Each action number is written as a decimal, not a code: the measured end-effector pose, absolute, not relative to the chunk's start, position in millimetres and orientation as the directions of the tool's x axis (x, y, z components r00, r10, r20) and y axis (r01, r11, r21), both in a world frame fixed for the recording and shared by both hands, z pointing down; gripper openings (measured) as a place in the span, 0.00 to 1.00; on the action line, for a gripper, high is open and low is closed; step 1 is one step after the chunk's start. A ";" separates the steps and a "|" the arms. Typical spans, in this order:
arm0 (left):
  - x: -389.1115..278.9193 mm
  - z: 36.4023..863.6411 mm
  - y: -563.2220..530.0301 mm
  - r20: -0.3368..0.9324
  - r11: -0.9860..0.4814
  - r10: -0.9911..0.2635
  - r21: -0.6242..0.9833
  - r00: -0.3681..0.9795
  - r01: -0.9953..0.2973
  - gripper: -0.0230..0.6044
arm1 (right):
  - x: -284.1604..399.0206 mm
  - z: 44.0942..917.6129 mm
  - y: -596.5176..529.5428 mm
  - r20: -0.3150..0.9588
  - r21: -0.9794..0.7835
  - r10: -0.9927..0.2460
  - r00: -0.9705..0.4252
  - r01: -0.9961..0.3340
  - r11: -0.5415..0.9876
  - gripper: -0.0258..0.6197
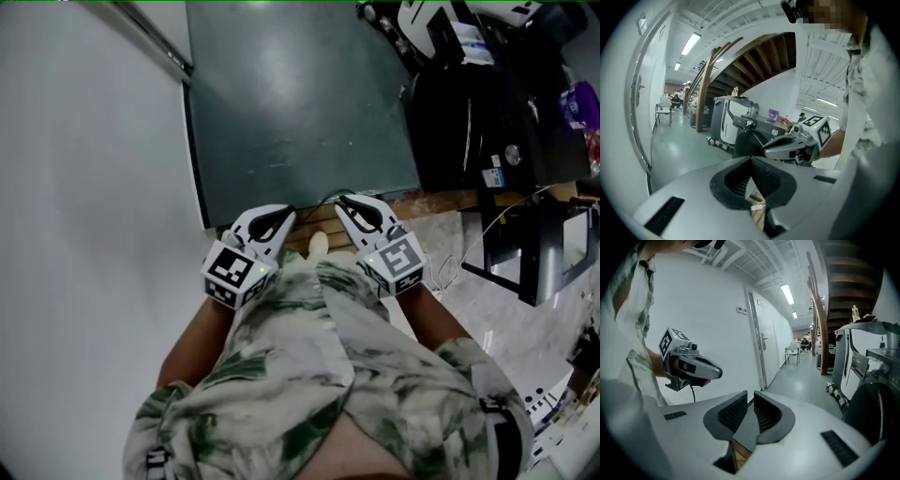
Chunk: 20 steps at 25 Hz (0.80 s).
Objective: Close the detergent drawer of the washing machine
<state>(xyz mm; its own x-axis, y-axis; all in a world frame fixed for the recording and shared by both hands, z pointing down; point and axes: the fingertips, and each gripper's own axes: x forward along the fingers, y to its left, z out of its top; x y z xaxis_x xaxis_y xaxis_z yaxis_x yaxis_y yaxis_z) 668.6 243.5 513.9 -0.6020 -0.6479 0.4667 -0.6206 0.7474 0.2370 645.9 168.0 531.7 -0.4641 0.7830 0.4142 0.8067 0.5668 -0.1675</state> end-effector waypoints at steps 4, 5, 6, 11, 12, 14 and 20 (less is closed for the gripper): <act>630.3 501.3 271.9 0.464 0.769 -0.623 0.217 -0.630 -0.601 0.07 | 611.4 522.9 187.0 0.412 -0.171 0.787 -0.459 0.809 0.562 0.13; 618.2 502.3 279.5 0.464 0.772 -0.619 0.216 -0.633 -0.597 0.07 | 600.8 524.4 192.2 0.415 -0.172 0.785 -0.461 0.807 0.565 0.13; 606.4 504.0 287.0 0.464 0.773 -0.618 0.216 -0.634 -0.596 0.07 | 590.4 526.8 198.3 0.419 -0.173 0.782 -0.462 0.804 0.569 0.13; 545.1 510.1 327.1 0.447 0.752 -0.646 0.232 -0.619 -0.617 0.07 | 533.4 537.4 236.7 0.448 -0.169 0.757 -0.477 0.786 0.595 0.13; 528.0 510.5 336.1 0.442 0.743 -0.655 0.232 -0.613 -0.628 0.07 | 517.4 538.6 244.6 0.454 -0.165 0.746 -0.488 0.776 0.608 0.13; 490.8 509.3 354.7 0.433 0.722 -0.676 0.229 -0.596 -0.653 0.07 | 482.7 538.9 260.1 0.466 -0.156 0.718 -0.517 0.751 0.642 0.13; 387.7 475.0 415.0 0.424 0.649 -0.733 0.201 -0.532 -0.734 0.07 | 386.2 508.8 324.0 0.490 -0.199 0.651 -0.580 0.652 0.732 0.13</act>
<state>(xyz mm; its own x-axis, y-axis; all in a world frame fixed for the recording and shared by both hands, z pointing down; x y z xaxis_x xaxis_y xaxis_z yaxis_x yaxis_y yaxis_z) 387.7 415.0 475.0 -0.5319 -0.7329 0.4243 -0.7340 0.6489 0.2007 386.2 324.0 508.8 -0.5804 0.6505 0.4898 0.6522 0.7315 -0.1988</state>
